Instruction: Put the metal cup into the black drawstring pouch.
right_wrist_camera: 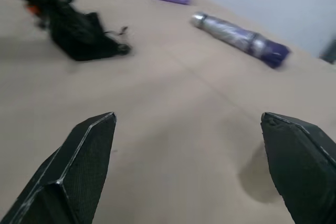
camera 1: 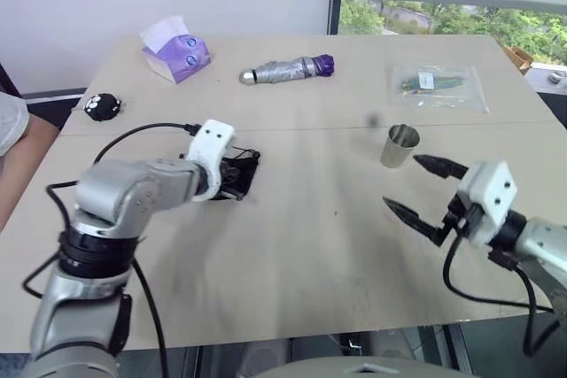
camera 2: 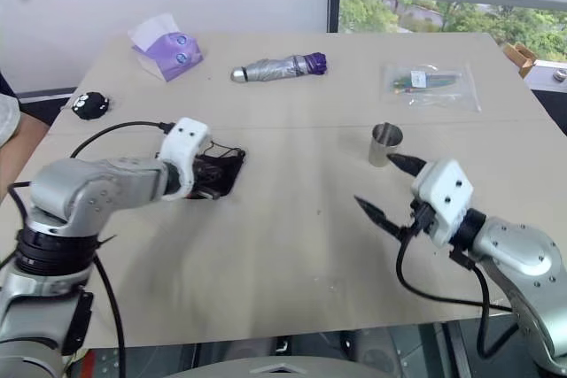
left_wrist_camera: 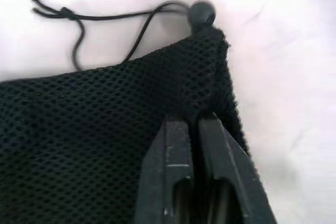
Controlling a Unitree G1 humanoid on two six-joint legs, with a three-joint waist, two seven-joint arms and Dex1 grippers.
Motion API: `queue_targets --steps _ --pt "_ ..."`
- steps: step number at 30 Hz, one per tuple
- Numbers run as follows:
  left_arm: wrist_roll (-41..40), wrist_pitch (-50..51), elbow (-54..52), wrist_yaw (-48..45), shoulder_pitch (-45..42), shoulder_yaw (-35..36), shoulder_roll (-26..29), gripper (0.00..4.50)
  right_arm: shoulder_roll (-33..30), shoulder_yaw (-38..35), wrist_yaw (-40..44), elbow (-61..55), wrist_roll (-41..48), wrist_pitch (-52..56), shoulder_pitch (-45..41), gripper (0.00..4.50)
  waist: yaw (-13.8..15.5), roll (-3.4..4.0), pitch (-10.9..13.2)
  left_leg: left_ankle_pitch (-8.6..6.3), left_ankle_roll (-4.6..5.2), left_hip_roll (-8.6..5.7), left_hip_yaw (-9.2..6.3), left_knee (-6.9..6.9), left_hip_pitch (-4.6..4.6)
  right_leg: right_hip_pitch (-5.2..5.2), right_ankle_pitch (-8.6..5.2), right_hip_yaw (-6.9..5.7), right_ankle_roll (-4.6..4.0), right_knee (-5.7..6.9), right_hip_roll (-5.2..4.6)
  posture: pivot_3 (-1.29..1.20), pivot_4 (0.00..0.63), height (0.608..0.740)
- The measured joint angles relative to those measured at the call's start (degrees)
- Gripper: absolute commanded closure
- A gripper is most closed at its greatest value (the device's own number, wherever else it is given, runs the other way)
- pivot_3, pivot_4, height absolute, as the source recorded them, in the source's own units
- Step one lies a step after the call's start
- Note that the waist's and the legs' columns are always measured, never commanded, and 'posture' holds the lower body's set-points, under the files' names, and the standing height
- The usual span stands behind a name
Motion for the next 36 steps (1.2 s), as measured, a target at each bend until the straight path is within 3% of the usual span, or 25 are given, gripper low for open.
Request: queue_targets --steps 4,10,16,24,25,26,34,36 --pt "-1.55 -4.7 6.44 -16.62 -0.95 3.21 4.24 4.46 -2.9 0.58 -4.77 5.91 -0.25 13.15 -13.71 0.0 0.05 0.01 0.01 0.0 0.01 -0.01 0.05 0.01 -0.1 -0.1 0.0 0.01 -0.01 -0.03 -0.02 0.0 0.15 0.74" --pt "-2.29 -12.62 7.29 -29.71 -0.59 5.22 3.92 4.46 -1.43 2.14 -7.07 20.48 2.52 28.26 -29.55 0.0 0.16 -0.01 0.04 -0.01 0.03 -0.02 0.03 0.0 -0.39 -0.21 0.02 -0.03 -0.01 -0.16 -0.04 0.0 0.15 0.74" --pt "4.24 -19.17 3.74 -29.48 1.66 3.74 2.79 4.46 -1.61 8.87 -5.92 37.97 -1.16 33.8 -42.89 0.0 -0.01 0.0 0.04 -0.03 0.06 -0.02 0.08 -0.1 -0.49 -0.34 0.15 0.02 0.23 -0.25 -0.01 0.0 0.15 0.74" --pt "5.91 -19.63 -3.44 -24.68 4.09 4.69 -1.17 4.46 -3.87 21.49 4.92 51.86 -7.48 31.02 -49.33 0.0 0.02 0.01 0.06 -0.06 0.12 -0.01 0.06 -0.08 -0.58 -0.36 0.17 0.01 0.26 -0.32 -0.01 0.0 0.15 0.74" --pt "5.82 -19.44 -4.16 -24.1 4.22 5.01 -1.5 4.5 -4.09 22.52 5.91 52.98 -8.25 30.29 -49.54 0.52 0.03 0.02 0.06 -0.06 0.12 -0.01 0.06 -0.07 -0.58 -0.36 0.17 0.01 0.27 -0.31 -0.02 0.0 0.15 0.74" --pt "5.7 -19.03 -5.05 -23.36 4.57 5.64 -1.98 4.5 -4.24 23.62 7.23 54.32 -9.22 29.3 -50.01 0.69 -0.01 0.02 0.06 -0.06 0.12 -0.01 0.08 -0.07 -0.57 -0.36 0.17 0.02 0.27 -0.31 -0.01 0.0 0.15 0.74" --pt "3.52 -16.5 -8.71 -21.03 7.24 8.34 -3.61 4.5 -4.91 25.64 15.22 57.63 -12.18 25.09 -52.18 4.43 -0.12 0.06 0.08 -0.06 0.12 0.02 0.01 -0.08 -0.53 -0.36 0.17 -0.03 0.27 -0.22 0.01 0.0 0.15 0.74" --pt "3.48 -16.37 -8.68 -20.86 7.07 8.94 -3.69 4.5 -4.52 23.74 16.36 54.92 -10.92 25.3 -51.66 4.48 -0.13 0.04 0.07 -0.06 0.12 0.02 0.03 -0.05 -0.48 -0.32 0.17 -0.01 0.27 -0.18 0.01 0.0 0.15 0.74"
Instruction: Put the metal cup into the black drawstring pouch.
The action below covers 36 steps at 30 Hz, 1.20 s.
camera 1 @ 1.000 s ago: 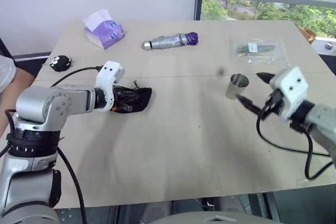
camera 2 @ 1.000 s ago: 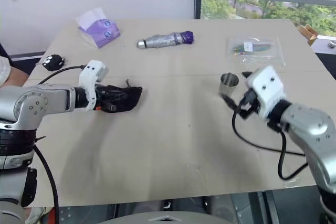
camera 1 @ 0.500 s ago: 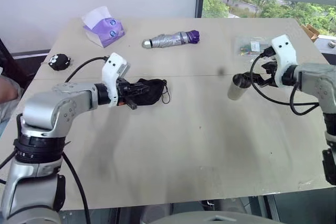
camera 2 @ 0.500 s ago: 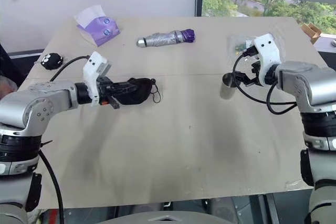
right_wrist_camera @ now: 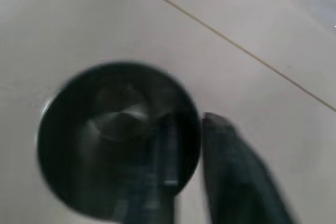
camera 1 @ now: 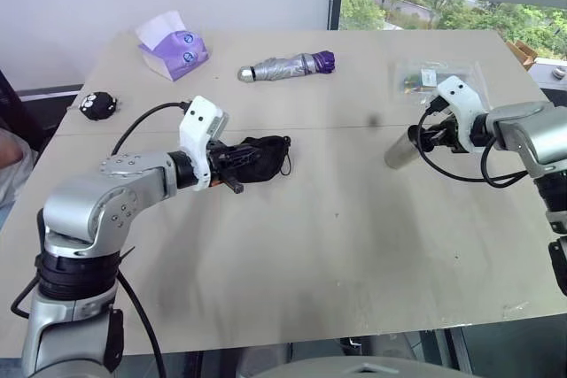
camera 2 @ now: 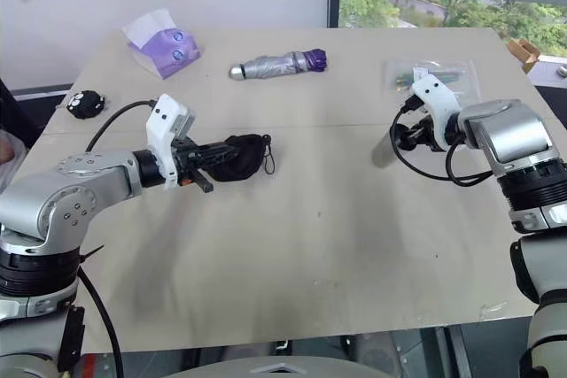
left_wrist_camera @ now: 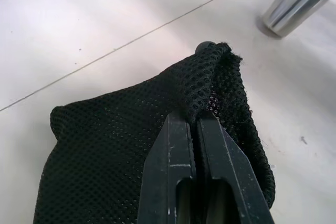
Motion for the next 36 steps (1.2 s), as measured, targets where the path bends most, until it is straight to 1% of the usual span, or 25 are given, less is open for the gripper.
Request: queue_targets --steps 1,4,7,10,13,15,16,17,20,24,28,36 --pt "-0.07 0.01 -0.02 0.05 -0.15 0.22 -0.13 4.5 0.02 -1.25 -0.19 -1.12 0.16 0.29 1.05 4.48 0.06 -0.01 -0.01 0.0 0.0 -0.01 0.0 0.02 0.0 0.01 0.0 0.0 0.0 0.01 -0.01 0.0 0.15 0.74" --pt "-0.02 0.21 0.68 0.32 -0.85 0.31 -0.86 4.5 1.41 -7.13 -2.22 -6.2 1.62 -0.06 7.76 4.48 0.4 -0.03 -0.02 0.0 0.0 -0.02 -0.02 0.05 -0.01 0.04 0.0 -0.01 0.0 0.03 -0.04 0.0 0.15 0.74" --pt "-0.03 0.2 1.25 0.21 -2.19 0.23 -1.56 4.5 2.7 -9.95 -3.29 -9.88 2.79 -0.04 11.18 4.48 0.2 -0.03 -0.02 0.0 0.0 -0.03 0.01 0.07 0.01 0.04 0.0 0.02 0.01 0.06 -0.03 0.0 0.15 0.74" --pt "-0.07 0.36 3.21 0.38 -4.53 0.19 -3.41 4.5 6.41 -15.28 -3.24 -16.82 7.87 0.47 16.1 4.48 -0.02 -0.02 -0.01 0.0 0.0 0.0 -0.02 0.07 0.05 0.01 0.0 0.02 0.01 0.19 0.03 0.0 0.15 0.74" --pt "-0.05 0.96 3.95 0.42 -5.85 -0.19 -4.05 4.5 11.68 -20.24 -3.39 -25.12 14.56 0.62 19.51 4.48 -0.29 0.0 0.0 0.0 -0.01 0.03 -0.11 0.03 0.08 -0.01 0.0 -0.02 0.01 0.25 0.07 0.0 0.15 0.74" --pt "0.14 1.4 4.63 0.47 -6.4 -0.72 -4.19 4.5 15.91 -22.91 -5.02 -29.0 18.96 1.03 20.86 4.48 -0.36 0.0 0.0 0.0 -0.01 0.03 -0.12 0.03 0.1 0.0 -0.01 -0.04 0.01 0.3 0.07 0.0 0.15 0.74" --pt "0.59 1.5 5.17 0.8 -6.7 -1.34 -4.4 4.5 21.35 -25.38 -7.73 -30.52 21.43 0.6 21.53 4.48 -0.47 -0.05 -0.03 0.0 -0.01 0.05 -0.13 0.03 0.15 0.0 -0.01 -0.04 0.01 0.35 0.08 0.0 0.15 0.74" --pt "0.88 1.58 5.36 1.02 -7.06 -2.18 -5.04 4.5 26.74 -26.18 -10.47 -31.55 23.53 -0.28 21.85 4.48 -0.64 -0.03 -0.02 0.01 -0.01 0.04 -0.11 0.04 0.16 -0.01 -0.01 -0.01 0.01 0.43 0.08 0.0 0.15 0.74" --pt "1.17 1.64 4.97 1.04 -7.94 -4.53 -6.03 4.5 36.84 -24.64 -16.47 -31.83 24.78 -3.19 22.36 4.48 -1.03 0.0 0.0 0.02 -0.03 0.01 -0.1 0.07 0.18 -0.01 -0.01 0.02 0.01 0.49 0.06 0.0 0.15 0.74" --pt "1.64 1.71 4.55 1.57 -7.91 -5.89 -6.37 4.5 41.77 -20.44 -19.44 -29.89 22.17 -8.97 23.7 4.48 -1.09 -0.01 -0.01 0.02 -0.04 -0.02 -0.04 0.09 0.17 0.0 -0.01 0.05 0.01 0.45 -0.01 0.0 0.15 0.74" --pt "2.07 3.69 4.28 3.72 -7.91 -6.02 -7.83 4.5 42.69 -14.37 -19.02 -26.72 17.49 -15.77 27.05 4.48 -1.1 0.0 0.0 0.02 -0.04 -0.03 -0.06 0.08 0.13 -0.03 -0.01 0.03 0.01 0.43 0.0 0.0 0.15 0.74" --pt "2.19 4.33 4.26 4.51 -8.02 -4.93 -7.52 4.5 40.37 -12.32 -18.16 -26.08 16.29 -18.18 29.52 4.48 -1.19 0.0 0.0 0.02 -0.04 -0.01 -0.08 0.07 0.19 -0.02 -0.01 0.02 0.0 0.48 0.01 0.0 0.15 0.74"
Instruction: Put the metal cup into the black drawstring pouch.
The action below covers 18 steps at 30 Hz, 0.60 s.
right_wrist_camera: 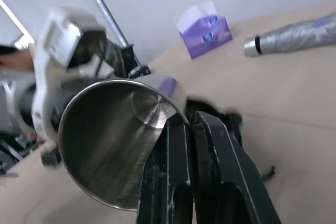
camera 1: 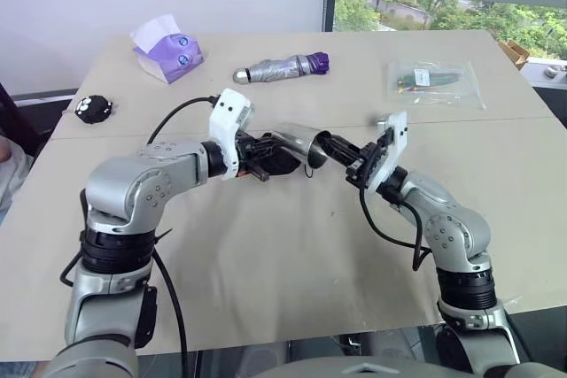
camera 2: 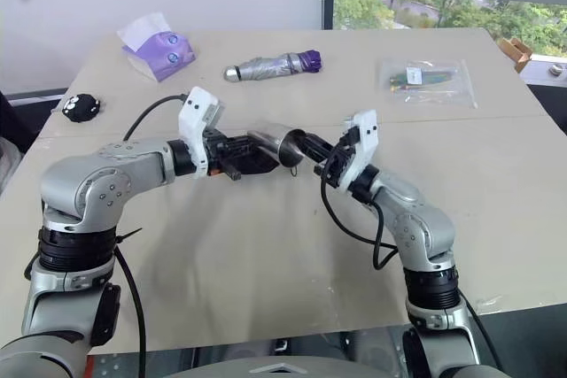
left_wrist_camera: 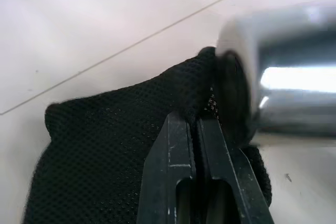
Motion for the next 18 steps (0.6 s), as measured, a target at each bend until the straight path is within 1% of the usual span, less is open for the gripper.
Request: queue_targets --steps 6,7,10,11,16,18 --pt "0.03 0.02 -0.02 0.06 0.01 0.79 0.2 4.5 -1.47 0.78 1.03 0.74 -0.62 -0.83 0.0 4.48 0.0 0.0 0.0 0.0 0.0 0.0 0.02 0.0 -0.01 0.0 0.0 0.01 0.0 -0.03 0.0 0.0 0.15 0.74" --pt "0.05 0.02 -0.06 0.06 0.02 0.79 0.26 4.5 -1.94 1.61 1.05 0.97 -1.63 -1.16 -0.02 4.48 0.0 0.0 0.0 0.0 0.0 0.0 0.03 0.0 -0.01 0.0 0.0 0.01 0.0 -0.03 0.0 0.0 0.15 0.74" --pt "0.11 0.0 -1.11 -0.03 0.05 0.75 0.56 4.5 -4.43 7.07 1.08 3.69 -7.53 -3.07 -0.21 4.48 -0.04 0.0 0.0 0.0 0.0 -0.01 0.03 0.0 -0.01 0.0 0.0 0.02 0.0 -0.03 0.0 0.0 0.15 0.74" --pt "0.11 0.0 -1.21 -0.07 0.06 0.73 0.57 4.5 -4.54 7.61 1.08 4.09 -8.2 -3.33 -0.22 4.48 -0.04 0.0 0.0 0.0 0.0 -0.01 0.03 -0.01 -0.01 0.0 0.0 0.01 0.0 -0.03 0.0 0.0 0.15 0.74" --pt "0.58 -0.72 -3.95 -1.01 2.49 -0.29 1.32 4.5 -1.53 9.19 -1.43 10.48 -13.4 -7.15 -4.74 4.48 -0.14 -0.01 0.0 0.0 -0.01 0.01 0.03 0.0 0.01 0.0 0.0 0.03 0.0 -0.02 0.01 0.0 0.15 0.74" --pt "0.76 -0.87 -4.38 -1.01 3.21 -0.51 1.21 4.5 0.75 9.4 -2.4 13.42 -15.09 -8.82 -6.32 4.48 -0.13 0.0 0.0 0.0 -0.01 0.01 0.02 -0.01 0.0 0.0 0.0 0.02 0.0 -0.02 0.01 0.0 0.15 0.74"
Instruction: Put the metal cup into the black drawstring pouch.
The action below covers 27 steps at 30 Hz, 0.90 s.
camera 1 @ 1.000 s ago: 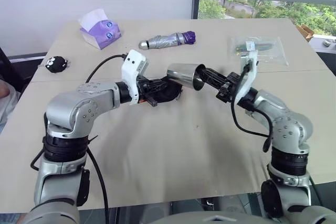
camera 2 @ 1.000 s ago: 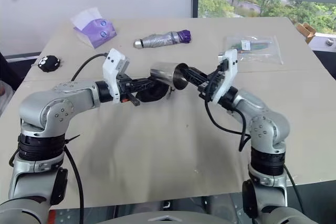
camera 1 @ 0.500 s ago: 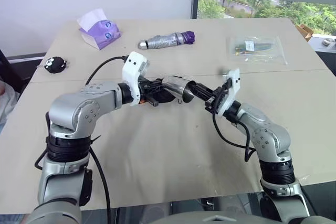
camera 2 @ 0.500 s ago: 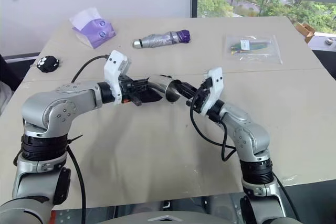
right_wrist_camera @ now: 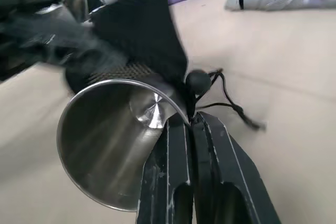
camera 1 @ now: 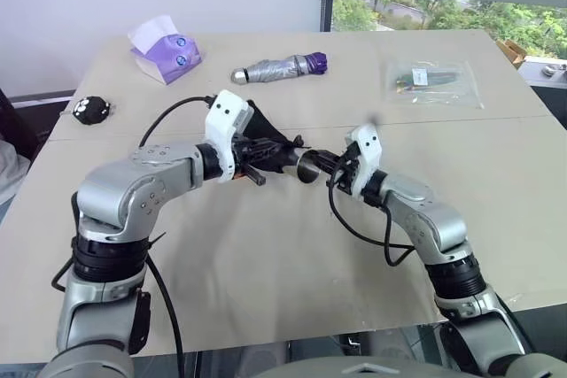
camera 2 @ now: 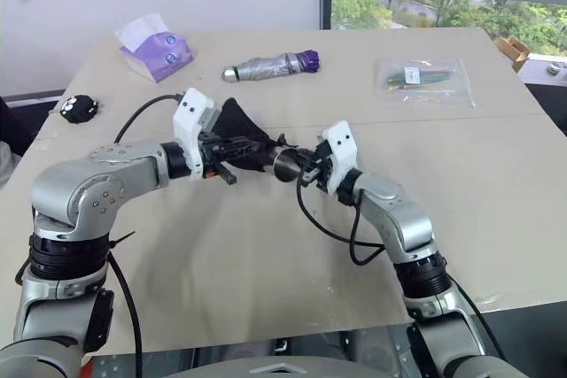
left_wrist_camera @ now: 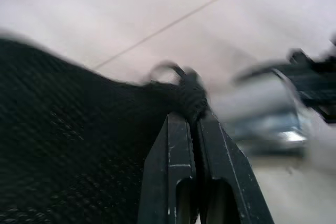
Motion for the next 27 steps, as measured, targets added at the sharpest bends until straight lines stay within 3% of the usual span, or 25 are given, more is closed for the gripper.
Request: queue_targets --steps 4,8,10,16,22,27 --pt "0.34 -0.25 -1.57 0.71 0.3 1.17 -0.09 4.5 7.68 -2.88 -1.74 5.67 2.27 0.1 -0.17 4.48 0.01 -0.01 -0.01 0.0 -0.01 0.04 -0.02 -0.04 -0.03 -0.01 0.0 -0.02 0.0 -0.03 -0.01 0.0 0.15 0.74" --pt "0.31 0.05 -1.81 1.22 0.47 1.62 -0.51 4.5 8.38 -0.06 -1.29 10.93 -2.16 -5.29 -2.7 4.48 -0.05 0.0 0.0 0.0 -0.01 -0.01 0.04 -0.01 -0.01 0.0 0.0 0.02 0.0 -0.04 -0.08 0.0 0.15 0.74" --pt "-0.49 1.16 -1.76 2.12 0.23 4.33 -2.02 4.5 12.97 -3.42 -1.94 14.78 0.41 -6.46 -3.4 4.48 -0.13 -0.02 -0.01 0.0 -0.01 0.03 -0.01 -0.01 0.0 0.0 0.01 0.0 0.0 -0.01 -0.03 0.0 0.15 0.74" --pt "-4.96 4.98 -0.11 4.91 -0.59 10.91 -6.82 4.5 12.96 -8.09 -0.57 18.15 7.54 -9.88 -3.42 4.48 -0.11 0.05 0.04 0.01 -0.03 0.04 -0.07 -0.03 -0.04 0.01 0.01 -0.06 0.0 -0.03 -0.1 0.0 0.15 0.74" --pt "-9.33 15.37 3.51 8.2 -1.42 17.99 -8.2 4.5 12.79 -1.51 1.4 22.31 -0.18 -17.22 -3.41 4.48 -1.13 0.05 0.04 0.04 -0.07 0.03 -0.15 -0.08 0.01 0.0 0.01 -0.12 0.0 0.01 -0.01 0.0 0.15 0.74" --pt "-9.85 20.73 3.52 10.42 -1.69 19.84 -9.14 4.5 11.76 3.83 3.58 28.17 -7.96 -25.24 -5.07 4.48 -1.31 0.04 0.03 0.12 -0.21 0.02 -0.12 -0.06 0.0 0.01 0.02 -0.05 0.01 0.01 -0.1 0.0 0.15 0.74"
